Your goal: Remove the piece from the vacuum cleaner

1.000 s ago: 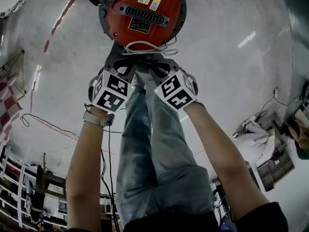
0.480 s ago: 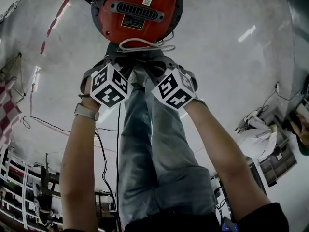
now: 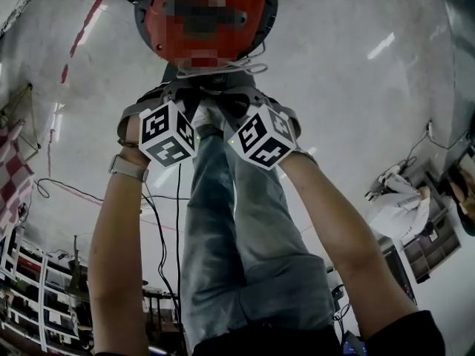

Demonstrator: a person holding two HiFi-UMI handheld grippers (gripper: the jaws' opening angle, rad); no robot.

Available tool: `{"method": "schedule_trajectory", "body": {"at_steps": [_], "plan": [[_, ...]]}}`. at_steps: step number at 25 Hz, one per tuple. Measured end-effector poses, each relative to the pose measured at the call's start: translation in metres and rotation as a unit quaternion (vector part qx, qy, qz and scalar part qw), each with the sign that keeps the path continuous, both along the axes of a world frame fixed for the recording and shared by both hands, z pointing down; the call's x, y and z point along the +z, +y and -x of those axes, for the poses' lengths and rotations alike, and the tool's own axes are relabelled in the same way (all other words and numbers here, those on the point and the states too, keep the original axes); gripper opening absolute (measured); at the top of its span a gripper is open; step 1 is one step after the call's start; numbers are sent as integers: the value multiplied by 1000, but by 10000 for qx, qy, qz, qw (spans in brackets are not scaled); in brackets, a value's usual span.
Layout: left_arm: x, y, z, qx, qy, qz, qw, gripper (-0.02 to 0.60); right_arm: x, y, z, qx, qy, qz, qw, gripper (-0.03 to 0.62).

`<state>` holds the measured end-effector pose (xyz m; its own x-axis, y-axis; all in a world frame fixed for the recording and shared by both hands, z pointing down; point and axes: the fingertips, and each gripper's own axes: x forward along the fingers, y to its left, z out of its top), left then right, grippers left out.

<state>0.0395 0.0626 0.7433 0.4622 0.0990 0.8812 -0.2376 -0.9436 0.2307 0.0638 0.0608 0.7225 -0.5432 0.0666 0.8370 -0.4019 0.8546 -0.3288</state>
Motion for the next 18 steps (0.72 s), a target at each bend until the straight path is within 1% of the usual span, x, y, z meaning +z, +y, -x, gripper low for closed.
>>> {"method": "schedule_trajectory", "body": {"at_steps": [4, 10, 14, 18], "plan": [[-1, 2, 0, -62, 7, -77, 10000, 48, -1, 1, -1, 4, 55, -125, 9999, 52], [-3, 10, 0, -271, 22, 55, 9996, 44, -1, 6, -2, -46, 62, -112, 9999, 54], [-4, 16, -2, -392, 27, 20, 9992, 43, -2, 9, -5, -79, 96, -142, 9998, 57], [-7, 20, -6, -335, 20, -38, 9994, 43, -5, 16, -9, 57, 102, -108, 9999, 57]]}}
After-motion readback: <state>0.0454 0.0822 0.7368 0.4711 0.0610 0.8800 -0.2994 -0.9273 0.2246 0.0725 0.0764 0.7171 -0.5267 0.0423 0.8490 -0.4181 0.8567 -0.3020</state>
